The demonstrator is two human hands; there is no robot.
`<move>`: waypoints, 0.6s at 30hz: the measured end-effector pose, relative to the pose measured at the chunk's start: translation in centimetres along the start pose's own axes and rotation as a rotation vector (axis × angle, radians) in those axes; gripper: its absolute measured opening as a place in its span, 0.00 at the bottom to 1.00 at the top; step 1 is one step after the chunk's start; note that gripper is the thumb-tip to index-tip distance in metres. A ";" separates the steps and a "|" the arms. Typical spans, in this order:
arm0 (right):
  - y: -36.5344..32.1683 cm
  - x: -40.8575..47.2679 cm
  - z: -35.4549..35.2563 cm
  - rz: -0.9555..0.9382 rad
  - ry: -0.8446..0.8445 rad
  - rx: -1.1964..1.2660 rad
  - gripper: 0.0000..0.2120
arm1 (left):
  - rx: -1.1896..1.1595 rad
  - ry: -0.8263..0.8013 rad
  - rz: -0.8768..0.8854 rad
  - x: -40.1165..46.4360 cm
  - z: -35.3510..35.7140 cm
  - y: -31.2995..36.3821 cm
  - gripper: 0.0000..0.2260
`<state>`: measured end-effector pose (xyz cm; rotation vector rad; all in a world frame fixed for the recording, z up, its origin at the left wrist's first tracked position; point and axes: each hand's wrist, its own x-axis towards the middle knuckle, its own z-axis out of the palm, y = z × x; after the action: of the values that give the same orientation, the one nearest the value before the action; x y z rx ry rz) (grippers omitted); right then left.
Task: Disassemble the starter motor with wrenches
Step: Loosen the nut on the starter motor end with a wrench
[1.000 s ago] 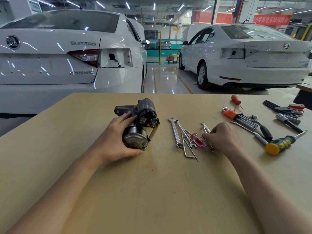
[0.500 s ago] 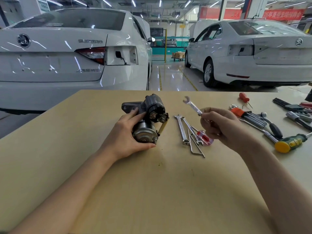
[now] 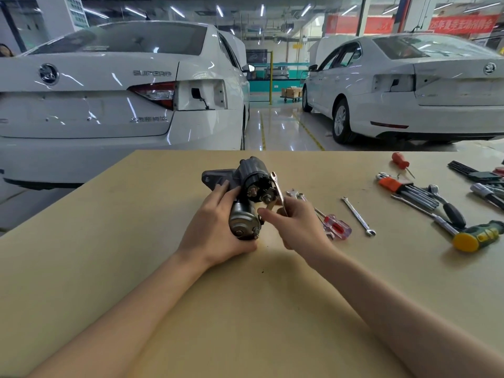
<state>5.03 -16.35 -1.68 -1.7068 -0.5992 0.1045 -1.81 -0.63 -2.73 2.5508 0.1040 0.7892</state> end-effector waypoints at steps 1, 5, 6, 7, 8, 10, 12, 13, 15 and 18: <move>0.1 0.0 0.4 -0.010 0.014 -0.022 0.09 | -0.011 0.006 -0.005 -0.1 0.0 0.0 0.45; -1.1 0.2 0.7 -0.159 0.031 -0.127 0.09 | -0.148 0.077 -0.040 -0.3 0.2 0.4 0.38; -1.8 0.4 0.7 -0.194 0.012 -0.126 0.06 | -0.222 0.122 -0.067 -0.4 0.2 0.6 0.32; -2.4 0.8 0.9 -0.218 -0.016 -0.121 0.04 | -0.289 0.161 -0.106 -0.5 0.3 0.8 0.27; -3.0 1.1 1.0 -0.235 -0.042 -0.121 0.04 | -0.350 0.185 -0.144 -0.6 0.3 0.9 0.23; -3.9 1.6 1.3 -0.250 -0.079 -0.155 0.04 | -0.438 0.190 -0.195 -0.7 0.5 0.9 0.19; -4.0 1.9 1.2 -0.227 -0.122 -0.158 0.03 | -0.451 0.161 -0.204 -0.8 0.5 1.0 0.19; -3.8 2.1 0.9 -0.212 -0.139 -0.134 0.04 | -0.454 0.151 -0.209 -0.7 0.5 1.2 0.19; -3.6 2.4 0.3 -0.203 -0.164 -0.102 0.04 | -0.473 0.148 -0.227 -0.6 0.6 1.6 0.20; -3.5 2.7 -0.5 -0.220 -0.195 -0.099 0.02 | -0.494 0.129 -0.256 -0.5 1.0 1.8 0.21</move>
<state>6.40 -15.19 2.44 -1.7257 -0.9469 0.0857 -1.75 -2.73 -2.94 1.9766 0.2395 0.7664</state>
